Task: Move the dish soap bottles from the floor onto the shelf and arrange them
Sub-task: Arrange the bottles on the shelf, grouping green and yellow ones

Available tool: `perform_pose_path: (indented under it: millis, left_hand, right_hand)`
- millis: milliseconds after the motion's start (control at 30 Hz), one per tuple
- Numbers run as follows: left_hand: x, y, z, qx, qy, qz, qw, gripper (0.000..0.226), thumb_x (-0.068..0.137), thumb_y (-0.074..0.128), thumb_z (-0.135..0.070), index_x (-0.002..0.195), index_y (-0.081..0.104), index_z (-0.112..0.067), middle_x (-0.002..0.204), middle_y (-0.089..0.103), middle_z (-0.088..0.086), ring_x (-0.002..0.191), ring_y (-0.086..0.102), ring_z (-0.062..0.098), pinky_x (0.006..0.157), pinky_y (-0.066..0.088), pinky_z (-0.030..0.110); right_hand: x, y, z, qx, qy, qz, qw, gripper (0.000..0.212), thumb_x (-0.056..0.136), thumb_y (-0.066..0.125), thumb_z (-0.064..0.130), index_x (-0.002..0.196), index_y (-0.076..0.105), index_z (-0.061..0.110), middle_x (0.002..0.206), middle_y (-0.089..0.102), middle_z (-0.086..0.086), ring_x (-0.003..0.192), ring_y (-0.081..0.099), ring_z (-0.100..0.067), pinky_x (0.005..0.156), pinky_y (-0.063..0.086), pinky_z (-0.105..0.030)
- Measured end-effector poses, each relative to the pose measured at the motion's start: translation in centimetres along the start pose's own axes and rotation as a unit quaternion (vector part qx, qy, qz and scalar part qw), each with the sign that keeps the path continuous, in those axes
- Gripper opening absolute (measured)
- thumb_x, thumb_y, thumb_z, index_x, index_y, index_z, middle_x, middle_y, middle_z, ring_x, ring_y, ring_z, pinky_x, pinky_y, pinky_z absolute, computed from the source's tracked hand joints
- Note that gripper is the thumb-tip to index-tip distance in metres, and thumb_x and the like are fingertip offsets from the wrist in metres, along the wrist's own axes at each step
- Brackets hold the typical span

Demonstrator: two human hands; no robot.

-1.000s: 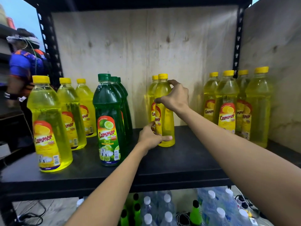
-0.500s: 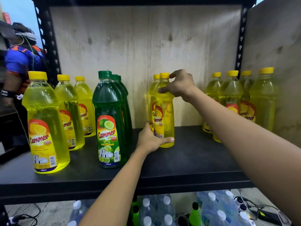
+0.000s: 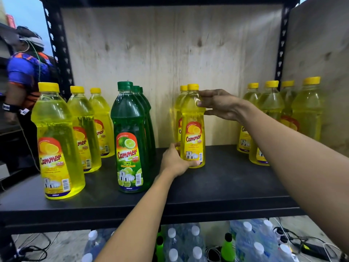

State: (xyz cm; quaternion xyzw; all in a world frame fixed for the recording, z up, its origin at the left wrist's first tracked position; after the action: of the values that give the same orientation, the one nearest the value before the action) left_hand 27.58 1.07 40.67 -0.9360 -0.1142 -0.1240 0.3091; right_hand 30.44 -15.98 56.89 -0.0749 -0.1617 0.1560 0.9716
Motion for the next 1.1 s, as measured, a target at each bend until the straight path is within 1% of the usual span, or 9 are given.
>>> perform_pose_path:
  millis: [167, 333, 433, 567, 633, 700, 800, 1000, 1100]
  left_hand:
    - [0.1, -0.1, 0.0, 0.018, 0.003, -0.011, 1.0, 0.095, 0.054, 0.092, -0.05, 0.132, 0.047, -0.019, 0.131, 0.06, 0.003, 0.12, 0.058, 0.022, 0.1, 0.05, 0.042]
    - [-0.6, -0.2, -0.4, 0.016, 0.007, -0.003, 1.0, 0.103, 0.056, 0.093, -0.044, 0.14, 0.037, -0.019, 0.139, 0.052, 0.006, 0.127, 0.052, 0.025, 0.105, 0.046, 0.045]
    - [-2.6, -0.9, -1.5, -0.014, 0.044, -0.066, 0.997, 0.119, 0.05, 0.095, -0.039, 0.143, 0.022, -0.032, 0.141, 0.042, 0.005, 0.13, 0.045, 0.026, 0.107, 0.043, 0.046]
    - [-6.8, 0.4, -5.6, -0.066, 0.218, -0.182, 0.957, 0.065, 0.069, 0.083, -0.027, 0.121, 0.044, -0.035, 0.109, 0.052, -0.006, 0.091, 0.056, 0.01, 0.081, 0.052, 0.026]
    - [-7.0, 3.2, -8.2, -0.108, 0.233, -0.112, 0.96, 0.047, 0.073, 0.08, -0.022, 0.111, 0.054, -0.034, 0.099, 0.056, -0.009, 0.081, 0.058, 0.007, 0.073, 0.054, 0.024]
    - [-5.8, 7.0, -10.3, -0.126, 0.188, -0.004, 0.974, 0.05, 0.073, 0.083, -0.025, 0.115, 0.056, -0.031, 0.105, 0.06, -0.01, 0.088, 0.062, 0.007, 0.081, 0.056, 0.028]
    - [-3.4, 12.3, -12.1, -0.127, 0.106, 0.091, 0.982, 0.069, 0.068, 0.087, -0.032, 0.126, 0.052, -0.021, 0.118, 0.059, -0.01, 0.11, 0.06, 0.013, 0.095, 0.05, 0.031]
    - [-1.6, 17.4, -13.2, -0.111, 0.061, 0.112, 0.986, 0.084, 0.069, 0.086, -0.036, 0.139, 0.044, -0.02, 0.137, 0.056, 0.003, 0.126, 0.054, 0.023, 0.104, 0.045, 0.037]
    - [-1.0, 18.3, -13.6, -0.101, 0.065, 0.125, 0.985, 0.081, 0.074, 0.084, -0.036, 0.141, 0.041, -0.019, 0.139, 0.056, 0.002, 0.127, 0.054, 0.023, 0.101, 0.043, 0.034]
  right_hand:
    - [0.2, 0.3, -0.8, 0.056, -0.006, 0.035, 0.998, 0.042, 0.097, 0.052, -0.002, 0.137, 0.057, 0.011, 0.134, 0.063, -0.009, 0.124, 0.059, -0.023, 0.094, 0.053, -0.036]
    - [-0.8, 0.8, -0.7, 0.036, -0.01, 0.028, 0.999, 0.045, 0.097, 0.055, 0.0, 0.14, 0.053, 0.013, 0.133, 0.063, -0.007, 0.125, 0.057, -0.023, 0.105, 0.046, -0.043]
    - [-3.3, 0.1, -0.3, -0.09, -0.012, -0.055, 0.994, 0.06, 0.09, 0.069, 0.009, 0.146, 0.046, 0.014, 0.134, 0.059, -0.004, 0.121, 0.057, -0.019, 0.108, 0.044, -0.044]
    - [-8.0, -4.1, 0.3, -0.224, -0.123, -0.283, 0.924, 0.049, 0.08, 0.079, 0.023, 0.127, 0.065, 0.024, 0.111, 0.068, 0.0, 0.098, 0.068, -0.018, 0.088, 0.055, -0.035]
    - [-10.1, -6.9, 0.2, -0.273, -0.144, -0.406, 0.86, 0.047, 0.073, 0.081, 0.025, 0.118, 0.067, 0.023, 0.104, 0.068, -0.003, 0.095, 0.066, -0.022, 0.085, 0.054, -0.037]
    - [-11.0, -9.4, -0.1, -0.301, -0.123, -0.459, 0.827, 0.056, 0.068, 0.083, 0.028, 0.12, 0.063, 0.021, 0.108, 0.066, -0.008, 0.104, 0.062, -0.027, 0.091, 0.05, -0.038]
    - [-10.9, -11.8, -0.9, -0.329, -0.08, -0.445, 0.829, 0.072, 0.065, 0.086, 0.032, 0.128, 0.055, 0.016, 0.121, 0.06, -0.013, 0.116, 0.054, -0.031, 0.097, 0.043, -0.036]
    - [-9.4, -12.8, -1.1, -0.393, -0.044, -0.393, 0.83, 0.09, 0.067, 0.089, 0.03, 0.139, 0.041, 0.007, 0.131, 0.056, -0.022, 0.123, 0.051, -0.039, 0.098, 0.044, -0.04]
    - [-8.6, -12.9, -1.6, -0.4, -0.011, -0.387, 0.83, 0.079, 0.068, 0.088, 0.026, 0.133, 0.047, 0.007, 0.126, 0.061, -0.02, 0.12, 0.056, -0.04, 0.095, 0.05, -0.043]
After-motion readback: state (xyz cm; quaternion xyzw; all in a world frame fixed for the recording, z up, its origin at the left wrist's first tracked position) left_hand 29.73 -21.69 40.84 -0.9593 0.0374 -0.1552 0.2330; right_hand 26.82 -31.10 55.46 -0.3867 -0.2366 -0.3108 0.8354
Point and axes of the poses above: each hand's wrist, its own x-axis towards the middle knuckle, its own y-axis out of the palm, z = x × y, the point moved 3 cm from there along x, towards the middle knuckle
